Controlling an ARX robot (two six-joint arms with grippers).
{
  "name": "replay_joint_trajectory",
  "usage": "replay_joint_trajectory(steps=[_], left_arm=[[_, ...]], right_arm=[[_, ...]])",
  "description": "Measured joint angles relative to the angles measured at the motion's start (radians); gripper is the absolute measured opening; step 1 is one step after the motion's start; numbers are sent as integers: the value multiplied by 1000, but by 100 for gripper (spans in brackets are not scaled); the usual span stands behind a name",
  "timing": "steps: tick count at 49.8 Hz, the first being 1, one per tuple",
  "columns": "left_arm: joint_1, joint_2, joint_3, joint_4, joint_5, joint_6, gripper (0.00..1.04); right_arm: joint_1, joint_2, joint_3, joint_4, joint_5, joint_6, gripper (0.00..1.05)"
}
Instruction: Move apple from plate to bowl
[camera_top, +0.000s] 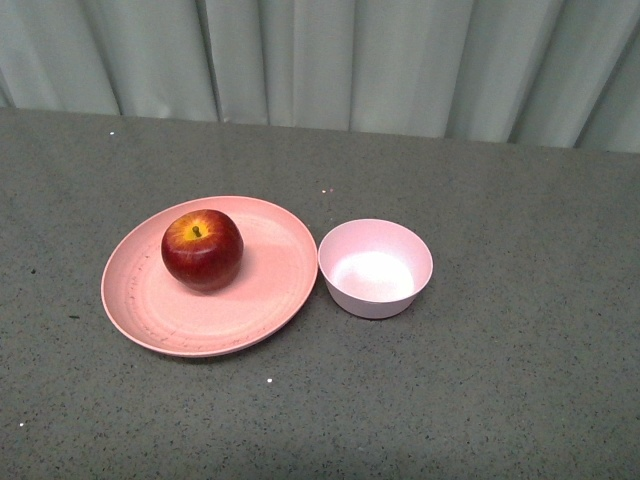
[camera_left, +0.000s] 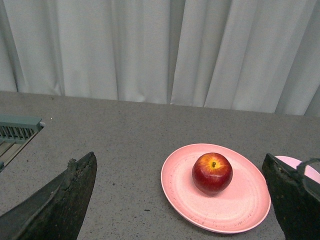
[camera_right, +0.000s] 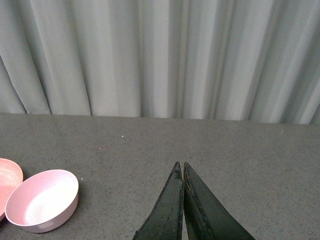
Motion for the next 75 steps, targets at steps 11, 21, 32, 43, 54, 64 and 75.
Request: replay_joint_trajectory(steps=[11,21,32,43,54,64,75], left_arm=[[0,0,0,0,0,0,98],[0,0,0,0,0,0,98],[0,0,0,0,0,0,98],[0,0,0,0,0,0,98],[0,0,0,0,0,0,98],[0,0,0,0,0,0,98],[0,0,0,0,0,0,98]], right_arm=[[0,-135,-4,-123,0,0,1],[0,-233,-4,-214,0,0,1],[0,-319,-4,-296,0,0,1],[0,-392,-4,-368,-1,0,1],[0,-448,-4,-423,0,0,1],[0,-491,-4,-466,-1,0,1],[0,-666,-3,-647,-2,0,1]])
